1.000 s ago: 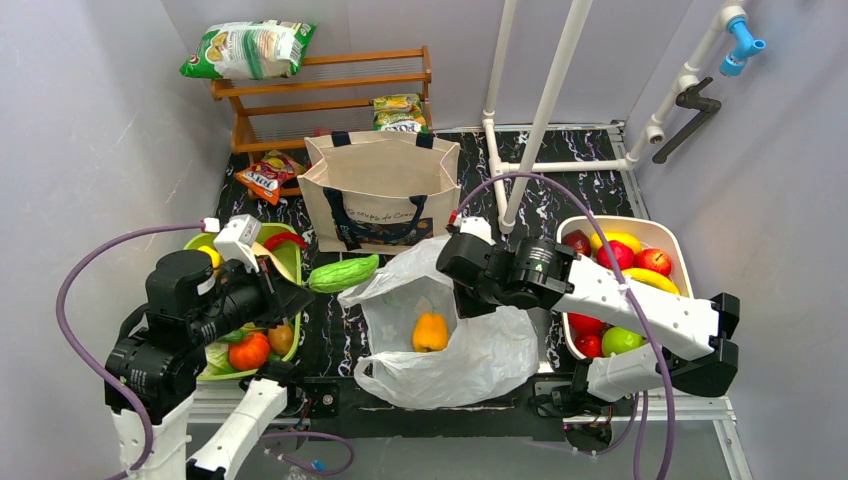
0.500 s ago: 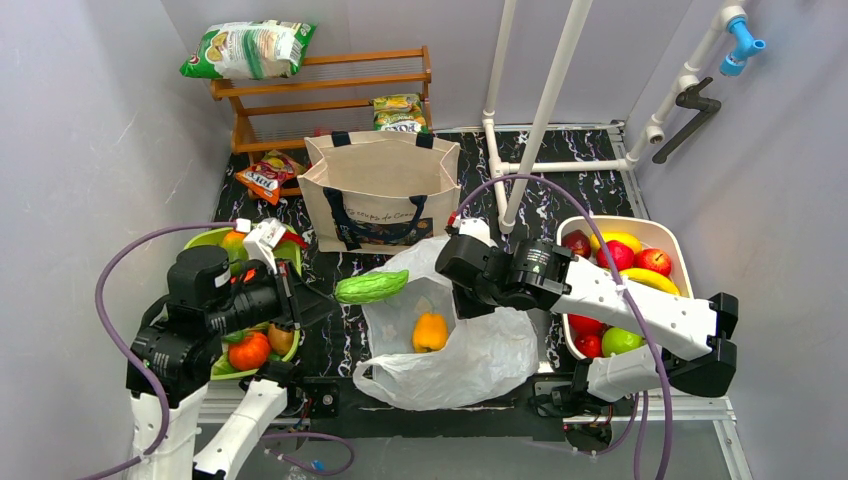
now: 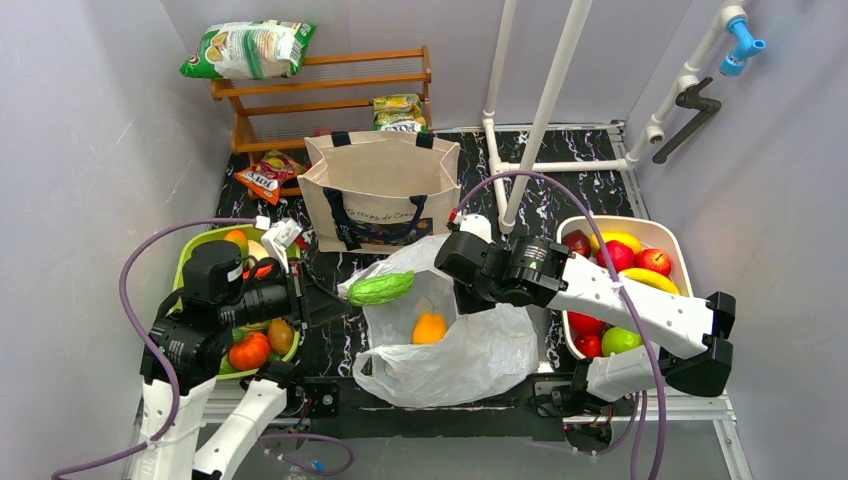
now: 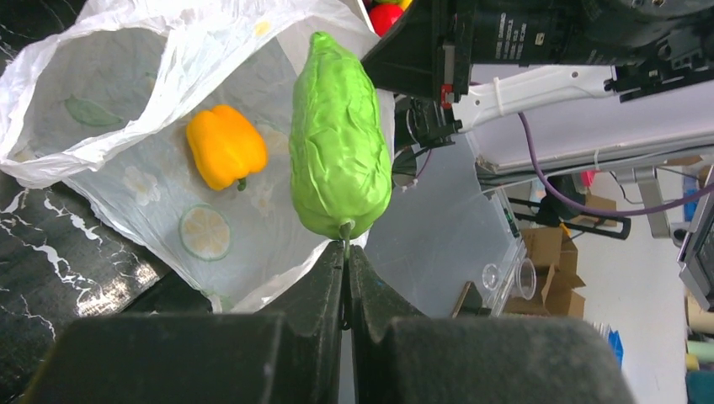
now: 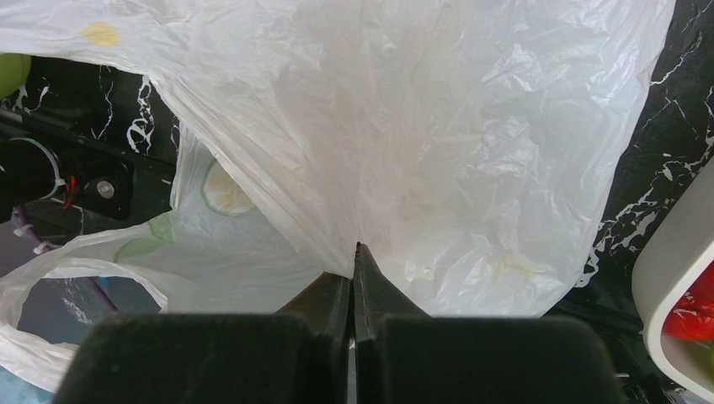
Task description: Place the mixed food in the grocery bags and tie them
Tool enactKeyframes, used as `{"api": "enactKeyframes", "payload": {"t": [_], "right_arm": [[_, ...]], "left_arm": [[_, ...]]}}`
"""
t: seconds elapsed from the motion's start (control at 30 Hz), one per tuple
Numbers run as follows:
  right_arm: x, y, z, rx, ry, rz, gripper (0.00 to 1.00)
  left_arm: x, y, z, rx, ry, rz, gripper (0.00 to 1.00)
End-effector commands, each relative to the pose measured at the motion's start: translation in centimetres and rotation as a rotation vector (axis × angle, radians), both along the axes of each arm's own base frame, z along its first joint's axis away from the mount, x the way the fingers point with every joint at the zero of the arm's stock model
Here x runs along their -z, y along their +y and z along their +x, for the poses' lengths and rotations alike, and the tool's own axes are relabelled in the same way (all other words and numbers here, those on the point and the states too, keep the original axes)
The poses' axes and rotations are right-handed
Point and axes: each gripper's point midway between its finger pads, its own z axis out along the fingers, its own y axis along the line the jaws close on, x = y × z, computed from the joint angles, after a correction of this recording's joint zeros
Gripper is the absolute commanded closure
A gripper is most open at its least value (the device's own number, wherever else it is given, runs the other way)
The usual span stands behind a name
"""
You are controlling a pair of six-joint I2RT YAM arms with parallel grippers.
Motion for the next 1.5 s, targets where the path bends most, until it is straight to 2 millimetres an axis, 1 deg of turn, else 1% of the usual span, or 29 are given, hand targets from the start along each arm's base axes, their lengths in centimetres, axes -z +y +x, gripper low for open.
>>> {"api": "enactKeyframes", "payload": {"t": [0.0, 0.03, 0.2, 0.3, 0.43, 0.57, 0.63, 0.73, 0.83, 0.93, 1.03, 1.23, 1.27, 1.3, 1.33, 1.37, 1.4, 1.43, 1.47], "right_arm": [[-1.5, 0.3, 0.9, 0.029, -0.04, 0.03, 0.99], [-1.5, 0.3, 1.0, 0.03, -0.042, 0.03, 0.99], [-1.7, 0.7, 1.3, 0.03, -0.043, 0.024, 0.99], [-2.1, 0.9, 1.2, 0.03, -0.041, 0.037, 0.99], [-2.4, 0.7, 1.0, 0.031, -0.033, 0.054, 0.99], [-2.3, 0.6, 0.5, 0.029, -0.016, 0.071, 0.99], [-2.4, 0.6, 0.3, 0.024, -0.01, 0.081, 0.99], [-2.4, 0.6, 0.1, 0.013, -0.001, 0.09, 0.99], [-2.4, 0.6, -0.1, 0.002, 0.001, 0.091, 0.99], [-2.4, 0.2, -0.2, 0.002, 0.003, 0.089, 0.99], [-2.4, -0.3, -0.4, 0.008, 0.003, 0.098, 0.99], [-2.1, -1.7, -0.8, 0.032, 0.0, 0.11, 0.99], [-2.1, -1.9, -0.8, 0.037, 0.0, 0.112, 0.99], [-2.0, -2.1, -0.9, 0.041, -0.002, 0.113, 0.99], [-2.0, -2.3, -0.9, 0.044, -0.004, 0.115, 0.99], [-2.0, -2.4, -0.9, 0.048, -0.004, 0.116, 0.99], [-2.0, -2.6, -0.9, 0.051, -0.006, 0.117, 0.99], [-2.1, -2.7, -1.0, 0.053, -0.007, 0.12, 0.99], [-2.0, -2.8, -1.0, 0.056, -0.007, 0.121, 0.99]], "left_arm": [[0.6, -0.7, -0.8, 0.076, 0.011, -0.013, 1.0], [1.0, -0.8, -0.7, 0.08, 0.02, -0.009, 1.0], [1.1, -1.0, -1.0, 0.097, 0.026, -0.008, 1.0], [2.5, -1.0, -1.0, 0.101, 0.058, 0.011, 1.0], [3.9, -1.4, -0.4, 0.088, 0.073, 0.016, 1.0], [4.9, -2.2, 1.0, 0.065, 0.065, 0.03, 1.0], [5.3, -2.7, 1.6, 0.056, 0.057, 0.044, 1.0], [5.8, -4.1, 1.9, 0.078, 0.048, 0.069, 1.0], [6.7, -5.5, 2.2, 0.093, 0.032, 0.135, 1.0], [7.7, -6.6, 2.7, 0.08, 0.014, 0.219, 1.0], [8.2, -7.8, 3.4, 0.072, 0.011, 0.25, 1.0], [7.7, -10.4, 4.6, 0.066, -0.011, 0.215, 1.0], [7.7, -10.7, 4.7, 0.067, -0.01, 0.219, 0.98], [7.8, -10.9, 4.8, 0.07, -0.008, 0.222, 0.9], [7.8, -11.1, 4.9, 0.075, -0.006, 0.225, 0.77], [7.9, -11.4, 4.9, 0.083, -0.004, 0.229, 0.62], [7.8, -11.6, 4.9, 0.09, -0.004, 0.23, 0.48], [7.7, -11.7, 4.9, 0.096, -0.009, 0.232, 0.37], [7.5, -11.7, 4.9, 0.097, -0.013, 0.238, 0.29]]}}
